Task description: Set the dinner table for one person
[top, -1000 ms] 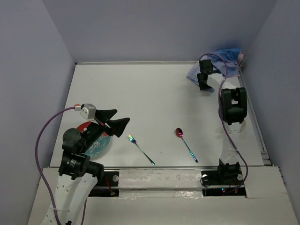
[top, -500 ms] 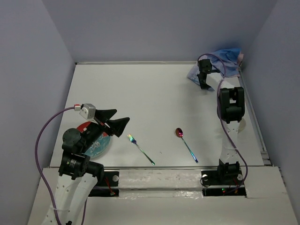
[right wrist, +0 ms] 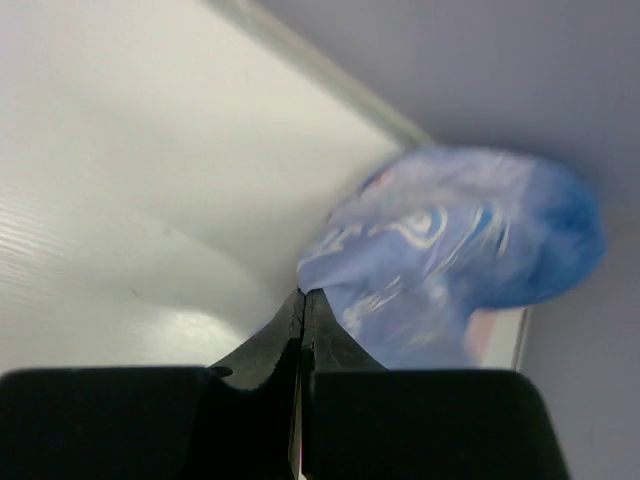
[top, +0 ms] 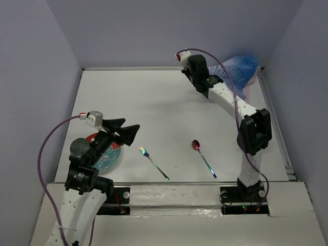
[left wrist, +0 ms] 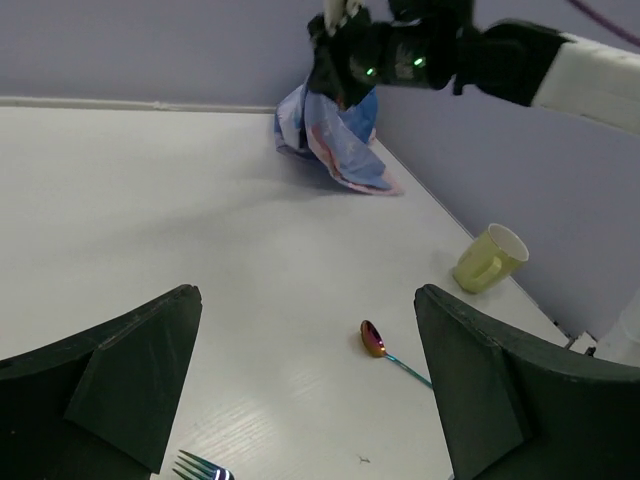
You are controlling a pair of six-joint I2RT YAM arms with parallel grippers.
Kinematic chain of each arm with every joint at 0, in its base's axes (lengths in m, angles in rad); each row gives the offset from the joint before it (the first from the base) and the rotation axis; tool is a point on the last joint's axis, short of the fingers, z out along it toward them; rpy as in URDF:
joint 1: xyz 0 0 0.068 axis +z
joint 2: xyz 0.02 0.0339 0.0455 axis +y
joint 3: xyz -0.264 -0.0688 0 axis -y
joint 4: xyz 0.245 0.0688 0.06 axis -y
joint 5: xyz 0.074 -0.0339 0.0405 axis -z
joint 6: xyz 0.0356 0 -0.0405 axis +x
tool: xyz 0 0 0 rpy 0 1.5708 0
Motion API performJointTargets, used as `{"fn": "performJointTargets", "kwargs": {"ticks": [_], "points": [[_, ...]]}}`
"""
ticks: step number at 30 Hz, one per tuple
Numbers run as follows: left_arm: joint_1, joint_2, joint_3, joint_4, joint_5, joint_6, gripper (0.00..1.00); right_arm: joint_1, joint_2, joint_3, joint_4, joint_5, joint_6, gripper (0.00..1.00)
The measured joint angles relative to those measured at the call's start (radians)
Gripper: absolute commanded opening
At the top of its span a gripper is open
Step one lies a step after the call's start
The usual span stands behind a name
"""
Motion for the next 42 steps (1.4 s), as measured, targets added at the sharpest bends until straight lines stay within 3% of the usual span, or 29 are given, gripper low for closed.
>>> {"fn": "performJointTargets", "kwargs": {"ticks": [5,9,15,26,30,36,42], "points": [[0.0,0.032,-0.007,0.005,-0.051,-0.05,0.9,0.085,-0.117,0.117,0.104,-0.031,-0.095,0.0],[0.0,0.068,-0.047,0.039,-0.069,-0.11,0.84,0.08,-0.187,0.151,0.154,-0.08,-0.132,0.0],[0.0,0.148,-0.112,0.089,-0.097,-0.192,0.83,0.071,-0.236,0.19,0.182,-0.179,-0.147,0.0],[0.0,0.176,-0.116,0.155,-0.159,-0.235,0.84,0.07,-0.227,0.464,0.172,-0.567,0.055,0.0],[0.0,0.173,-0.115,0.154,-0.189,-0.237,0.86,0.07,-0.362,0.328,0.214,-0.658,0.093,0.0],[0.0,0.249,-0.116,0.222,-0.207,-0.294,0.83,0.003,-0.66,-0.116,0.395,-0.586,0.112,0.0],[-0.035,0.387,-0.134,0.267,-0.228,-0.358,0.78,-0.139,-0.63,-0.349,0.493,-0.466,0.174,0.0]]}}
